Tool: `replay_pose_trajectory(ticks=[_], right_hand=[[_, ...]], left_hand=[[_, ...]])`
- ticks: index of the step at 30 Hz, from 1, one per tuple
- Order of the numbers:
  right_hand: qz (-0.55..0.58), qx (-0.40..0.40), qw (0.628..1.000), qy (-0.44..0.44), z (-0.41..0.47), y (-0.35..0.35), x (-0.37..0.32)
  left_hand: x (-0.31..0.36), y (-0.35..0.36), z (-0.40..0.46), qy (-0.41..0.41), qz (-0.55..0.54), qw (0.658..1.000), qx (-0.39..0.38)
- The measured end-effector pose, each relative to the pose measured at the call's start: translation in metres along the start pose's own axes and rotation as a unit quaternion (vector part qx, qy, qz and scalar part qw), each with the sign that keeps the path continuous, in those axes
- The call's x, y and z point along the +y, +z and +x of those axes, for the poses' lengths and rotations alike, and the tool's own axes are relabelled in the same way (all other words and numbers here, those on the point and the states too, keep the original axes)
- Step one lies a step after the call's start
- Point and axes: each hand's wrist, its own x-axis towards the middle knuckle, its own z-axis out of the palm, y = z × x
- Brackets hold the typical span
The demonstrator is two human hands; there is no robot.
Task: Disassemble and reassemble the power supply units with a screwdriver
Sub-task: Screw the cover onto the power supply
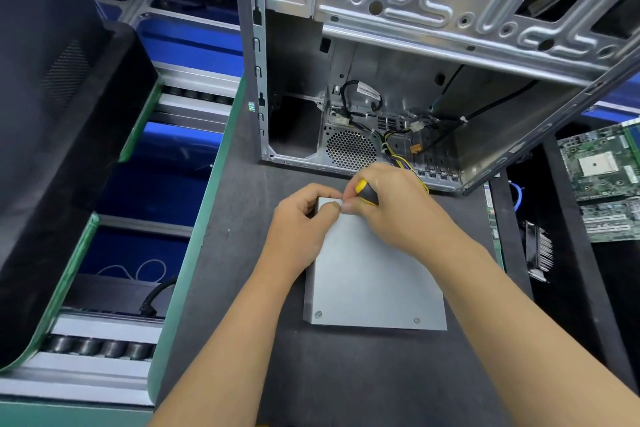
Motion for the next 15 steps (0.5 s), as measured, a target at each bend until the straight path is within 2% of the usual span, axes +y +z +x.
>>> replay_pose_trajectory(ticks=[8,12,15], right_hand=[[0.048,-0.015,0.999,0.015,-0.003,-0.006,0.000],[0.105,0.048,0.993,0.040,-0.008,-0.009,0.005],[0.111,0.064,0.991,0.033,-0.012,-0.007,0.005]], left_hand=[[-0.001,0.000,-0.001,0.006,0.002,1.000,-0.003],[-0.001,0.000,0.000,-0.003,-0.002,1.000,0.001],[0.000,0.000,-0.001,-0.008,0.003,1.000,0.004]])
